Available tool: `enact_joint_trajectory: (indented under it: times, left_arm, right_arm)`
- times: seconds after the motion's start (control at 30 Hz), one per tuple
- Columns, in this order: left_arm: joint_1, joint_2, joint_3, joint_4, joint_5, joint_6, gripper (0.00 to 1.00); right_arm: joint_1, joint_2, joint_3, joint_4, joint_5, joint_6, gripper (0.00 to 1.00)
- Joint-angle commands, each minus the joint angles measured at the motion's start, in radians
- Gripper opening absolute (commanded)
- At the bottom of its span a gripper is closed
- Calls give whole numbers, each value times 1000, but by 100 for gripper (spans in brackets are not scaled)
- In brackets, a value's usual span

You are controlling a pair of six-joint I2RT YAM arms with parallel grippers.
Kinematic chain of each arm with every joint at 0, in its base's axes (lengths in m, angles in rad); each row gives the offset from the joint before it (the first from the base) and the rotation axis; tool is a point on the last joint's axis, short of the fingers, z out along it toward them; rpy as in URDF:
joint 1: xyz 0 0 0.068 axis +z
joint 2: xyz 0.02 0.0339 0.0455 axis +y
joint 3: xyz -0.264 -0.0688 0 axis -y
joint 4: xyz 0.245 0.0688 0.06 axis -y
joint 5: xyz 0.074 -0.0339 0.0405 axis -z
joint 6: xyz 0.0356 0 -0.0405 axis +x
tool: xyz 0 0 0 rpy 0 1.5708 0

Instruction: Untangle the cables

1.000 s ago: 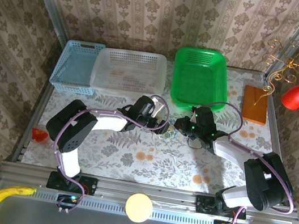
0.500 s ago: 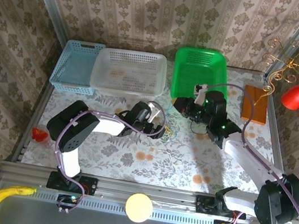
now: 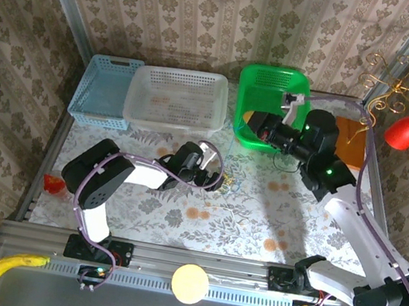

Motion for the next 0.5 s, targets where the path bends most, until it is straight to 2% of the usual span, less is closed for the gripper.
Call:
enact_joint_trajectory:
  times: [0.0,0.47]
  left_arm:
    - [-5,6,-41,-93,-22,-24,96]
    - [-5,7,-58,-85,-21,-26,96]
  right_arm:
    - [-10,-19,147,-8,-46,-7,0]
    - [-44,41,548,-115,-9,-71,0]
